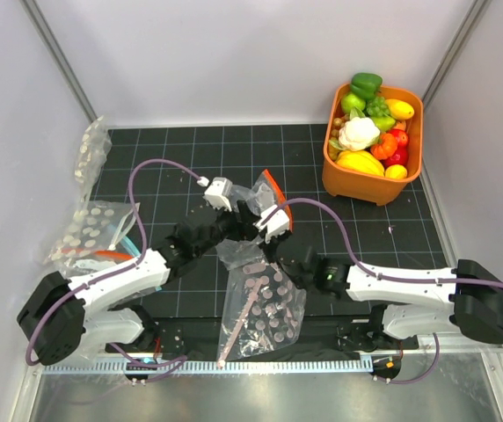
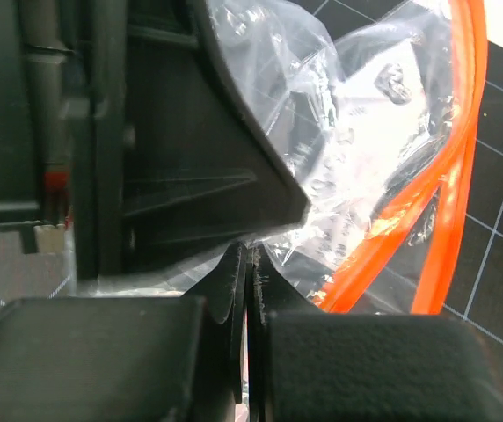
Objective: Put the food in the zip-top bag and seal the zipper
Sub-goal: Pick up the zipper food storage bag at the center of the board.
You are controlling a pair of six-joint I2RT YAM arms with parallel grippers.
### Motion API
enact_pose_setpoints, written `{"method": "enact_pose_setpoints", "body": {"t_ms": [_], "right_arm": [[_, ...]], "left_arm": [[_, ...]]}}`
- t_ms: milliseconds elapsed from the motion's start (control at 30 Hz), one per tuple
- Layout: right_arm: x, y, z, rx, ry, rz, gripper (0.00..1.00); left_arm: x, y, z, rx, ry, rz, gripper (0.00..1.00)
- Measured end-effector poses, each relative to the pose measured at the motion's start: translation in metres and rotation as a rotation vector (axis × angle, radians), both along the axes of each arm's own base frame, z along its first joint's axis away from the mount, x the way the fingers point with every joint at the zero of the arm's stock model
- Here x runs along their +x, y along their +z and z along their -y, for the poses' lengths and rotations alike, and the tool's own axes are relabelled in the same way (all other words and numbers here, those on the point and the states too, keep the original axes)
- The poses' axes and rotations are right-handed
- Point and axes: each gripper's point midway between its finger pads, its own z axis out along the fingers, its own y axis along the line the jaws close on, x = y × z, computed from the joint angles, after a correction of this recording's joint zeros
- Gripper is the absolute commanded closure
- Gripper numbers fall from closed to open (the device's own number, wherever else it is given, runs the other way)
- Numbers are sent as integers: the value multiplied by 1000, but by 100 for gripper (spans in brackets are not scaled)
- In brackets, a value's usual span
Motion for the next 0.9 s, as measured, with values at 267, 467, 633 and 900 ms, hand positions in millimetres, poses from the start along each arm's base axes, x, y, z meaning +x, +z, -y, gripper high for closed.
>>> {"method": "enact_pose_setpoints", "body": {"t_ms": [267,467,633,900], "right_arm": [[-5,1,-6,-1,38,14,65],[-9,5,-7,31,54,23,35],[-12,20,11,103,20,51,32],[25,47,72,299,-207,50,36]], "left_arm": [[-6,8,12,-18,-59,24,100],[2,5,3,13,-7,40,100],[7,-2,-5,61,34,45,100],[9,-6,-9,89,47,44,100]]}}
